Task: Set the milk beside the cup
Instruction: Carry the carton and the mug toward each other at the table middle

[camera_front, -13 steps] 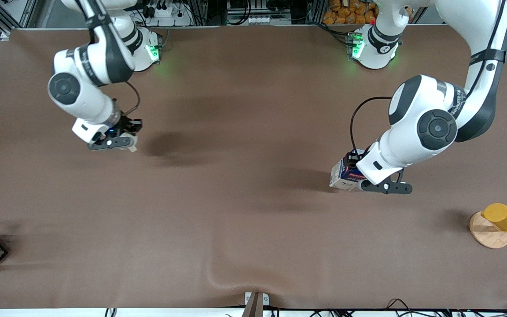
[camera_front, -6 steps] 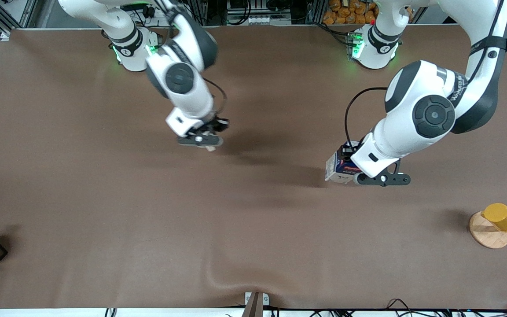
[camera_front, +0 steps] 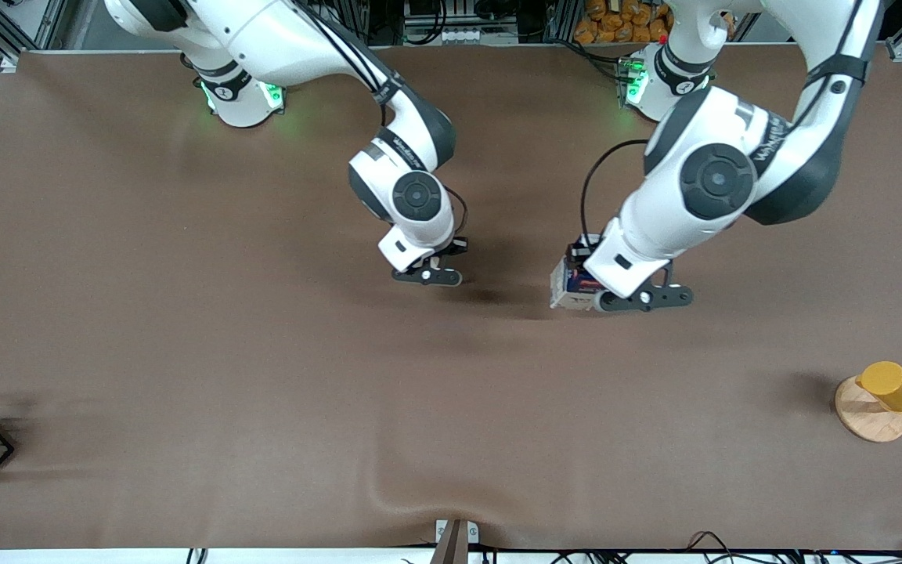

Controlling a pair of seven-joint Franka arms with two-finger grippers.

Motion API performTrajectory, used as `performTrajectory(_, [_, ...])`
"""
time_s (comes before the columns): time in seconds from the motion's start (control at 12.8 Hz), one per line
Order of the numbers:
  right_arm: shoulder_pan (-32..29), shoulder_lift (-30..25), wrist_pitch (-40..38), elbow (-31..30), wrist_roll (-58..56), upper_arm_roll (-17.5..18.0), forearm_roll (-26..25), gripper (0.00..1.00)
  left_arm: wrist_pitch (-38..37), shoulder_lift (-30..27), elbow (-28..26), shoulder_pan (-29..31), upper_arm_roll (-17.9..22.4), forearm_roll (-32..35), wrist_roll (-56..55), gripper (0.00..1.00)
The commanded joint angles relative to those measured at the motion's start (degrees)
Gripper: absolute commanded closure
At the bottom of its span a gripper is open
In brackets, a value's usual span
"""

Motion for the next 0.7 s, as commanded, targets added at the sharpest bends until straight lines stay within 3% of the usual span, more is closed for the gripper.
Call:
performTrajectory(0.0, [1.17,1.06,0.29,1.69,1.07,-0.62,0.39,1.0,-1.55,-0.33,0.34,-2.04,-0.05,0.64,-4.13,0.38])
performTrajectory(0.08, [1.0,1.06,0.29,1.61,1.07,-0.71,0.39,0.51,-1.9,-0.33,0.25,-2.74,-0.05,0.64,-4.84,0.38])
performTrajectory(0.39, [0.12,0.1,0.03,1.69,0.72,-1.32,-0.57,0.01,-4.1,-0.25,-0.01,-4.15,-0.14,0.46,-5.03,0.38])
performTrajectory(0.47, [-1.01,-1.3,-0.76,1.69,-0.07,-1.33,-0.57,0.0,-4.8,-0.25,0.08,-4.85,-0.05,0.46,-6.25,0.38])
performTrajectory(0.62, [-4.26,-7.52,-10.03,1.95,-2.87,-1.24,-0.49,0.0,-5.07,-0.25,0.08,-7.22,-0.14,0.29,-10.37,0.38])
